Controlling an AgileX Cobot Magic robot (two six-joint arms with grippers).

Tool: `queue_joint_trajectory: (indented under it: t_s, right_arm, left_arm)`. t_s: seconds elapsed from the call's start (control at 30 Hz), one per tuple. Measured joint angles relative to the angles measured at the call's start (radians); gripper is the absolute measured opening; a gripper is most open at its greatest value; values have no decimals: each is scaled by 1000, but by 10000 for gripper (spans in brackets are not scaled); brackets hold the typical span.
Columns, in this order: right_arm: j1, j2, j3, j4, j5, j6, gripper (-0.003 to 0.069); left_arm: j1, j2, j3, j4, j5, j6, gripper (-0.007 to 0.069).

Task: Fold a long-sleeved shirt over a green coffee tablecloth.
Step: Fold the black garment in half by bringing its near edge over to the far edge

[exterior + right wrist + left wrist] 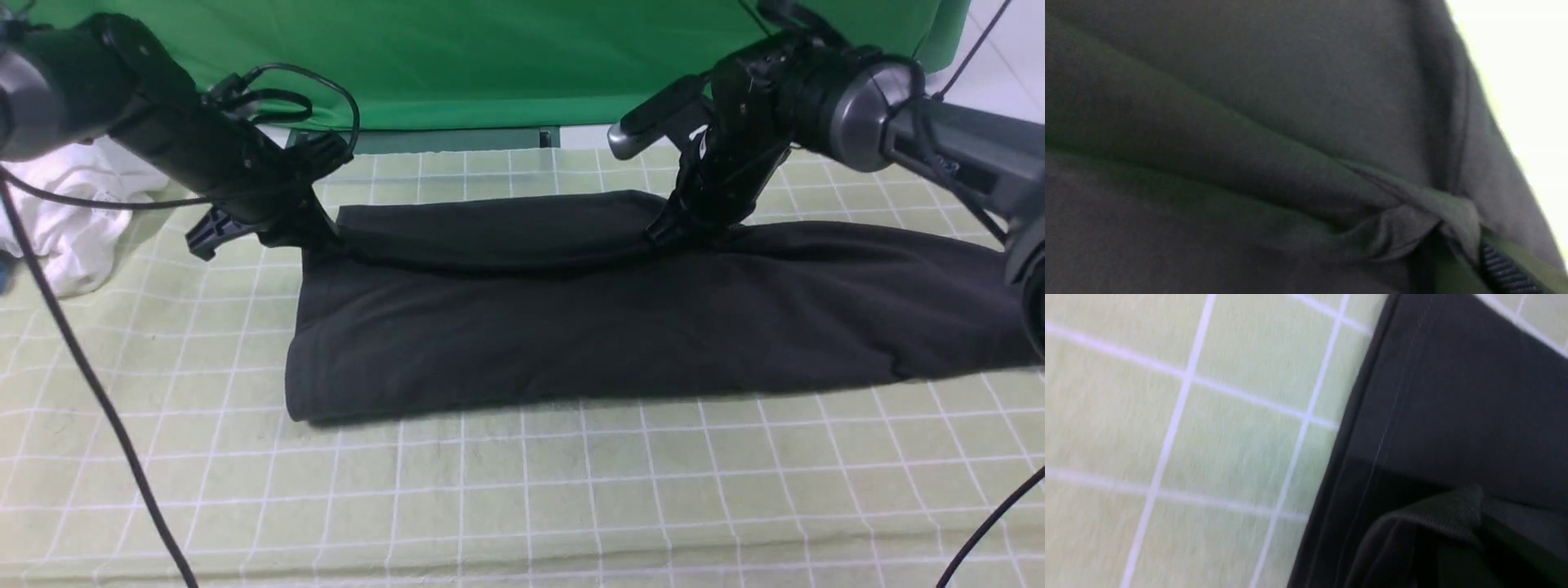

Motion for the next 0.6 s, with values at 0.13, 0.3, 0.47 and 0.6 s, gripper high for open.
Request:
queue_joint_trajectory:
  t_s: [0.13, 0.3, 0.47, 0.6]
  right_arm:
    - [-3, 7, -2, -5, -34, 24, 75]
    - [-12, 8, -21, -6, -61, 38, 95]
    - [-26, 8, -36, -7, -122, 51, 132]
    - [-28, 8, -38, -8, -158, 52, 197]
  left_arm:
    - [0, 42, -71, -1, -2, 0, 23]
    - [6, 49, -113, -4, -2, 0, 23]
    - [22, 53, -131, -7, -14, -1, 23]
    - [23, 64, -132, -7, -21, -1, 23]
